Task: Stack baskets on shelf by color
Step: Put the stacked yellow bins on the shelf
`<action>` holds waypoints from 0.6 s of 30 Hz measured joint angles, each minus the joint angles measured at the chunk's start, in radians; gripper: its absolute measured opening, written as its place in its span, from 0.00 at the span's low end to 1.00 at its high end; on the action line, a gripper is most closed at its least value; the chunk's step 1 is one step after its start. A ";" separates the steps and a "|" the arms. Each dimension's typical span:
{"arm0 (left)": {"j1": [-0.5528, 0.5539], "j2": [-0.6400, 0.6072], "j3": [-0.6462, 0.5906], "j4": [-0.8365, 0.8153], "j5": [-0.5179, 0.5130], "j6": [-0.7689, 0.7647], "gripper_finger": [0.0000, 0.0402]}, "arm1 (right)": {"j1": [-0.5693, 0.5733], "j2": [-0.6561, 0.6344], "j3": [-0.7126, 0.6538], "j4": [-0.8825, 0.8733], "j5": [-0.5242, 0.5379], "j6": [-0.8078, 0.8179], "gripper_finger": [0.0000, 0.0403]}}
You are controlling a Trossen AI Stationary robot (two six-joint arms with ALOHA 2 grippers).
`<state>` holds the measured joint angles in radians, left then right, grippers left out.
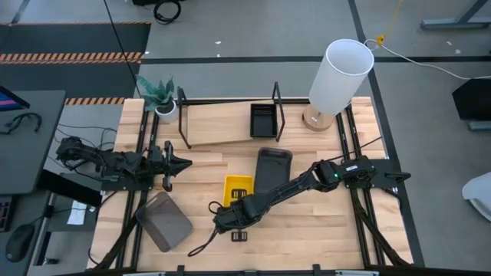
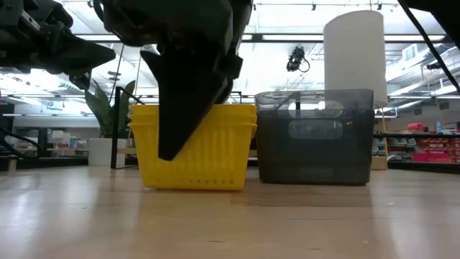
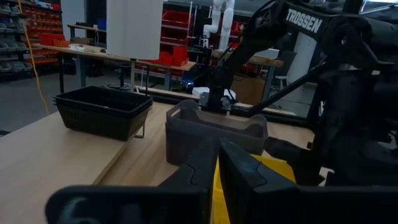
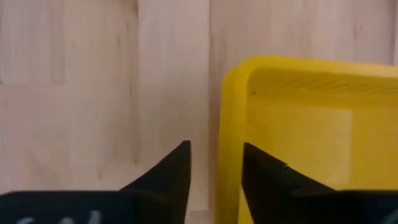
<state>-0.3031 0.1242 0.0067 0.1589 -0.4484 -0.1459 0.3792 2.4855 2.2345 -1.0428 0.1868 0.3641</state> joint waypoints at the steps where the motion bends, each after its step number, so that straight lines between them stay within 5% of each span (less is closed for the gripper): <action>1: 0.000 0.000 0.000 0.000 0.000 0.000 0.07 | 0.000 0.000 0.000 -0.002 -0.007 0.000 0.31; 8: 0.000 0.000 0.000 0.000 0.000 0.000 0.09 | -0.006 -0.001 0.001 -0.009 -0.065 0.006 0.04; 18: 0.000 0.000 0.000 0.000 0.000 0.000 0.07 | -0.005 -0.005 0.106 -0.099 -0.054 -0.023 0.03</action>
<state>-0.3032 0.1242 0.0067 0.1593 -0.4484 -0.1463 0.3744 2.4805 2.3402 -1.1418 0.1331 0.3408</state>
